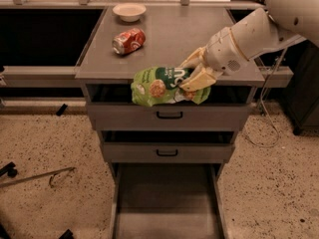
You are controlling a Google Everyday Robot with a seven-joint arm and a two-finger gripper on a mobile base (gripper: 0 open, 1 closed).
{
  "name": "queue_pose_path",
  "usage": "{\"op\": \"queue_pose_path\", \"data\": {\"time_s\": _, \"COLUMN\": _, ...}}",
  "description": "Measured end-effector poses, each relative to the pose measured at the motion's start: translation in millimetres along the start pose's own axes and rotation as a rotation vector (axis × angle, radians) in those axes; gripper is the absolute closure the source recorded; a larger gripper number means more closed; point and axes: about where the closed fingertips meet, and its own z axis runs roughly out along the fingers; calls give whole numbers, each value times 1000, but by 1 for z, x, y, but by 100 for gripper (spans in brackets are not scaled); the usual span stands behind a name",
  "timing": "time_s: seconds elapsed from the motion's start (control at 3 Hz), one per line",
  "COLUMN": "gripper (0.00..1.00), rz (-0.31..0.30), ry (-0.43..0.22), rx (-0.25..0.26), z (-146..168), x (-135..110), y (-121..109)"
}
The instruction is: Place green rice chip bag into bottom drawer
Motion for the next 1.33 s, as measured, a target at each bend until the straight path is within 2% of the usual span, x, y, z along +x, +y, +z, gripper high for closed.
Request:
{"op": "queue_pose_path", "data": {"time_s": 0.33, "gripper": 100, "rz": 0, "ry": 0, "rx": 0, "z": 0, "x": 0, "y": 0}}
{"op": "queue_pose_path", "data": {"time_s": 0.67, "gripper": 100, "rz": -17, "ry": -14, "rx": 4, "z": 2, "x": -4, "y": 13}}
{"op": "queue_pose_path", "data": {"time_s": 1.0, "gripper": 100, "rz": -24, "ry": -71, "rx": 37, "z": -3, "x": -29, "y": 53}}
{"op": "queue_pose_path", "data": {"time_s": 1.33, "gripper": 100, "rz": -5, "ry": -141, "rx": 108, "z": -1, "x": -64, "y": 101}}
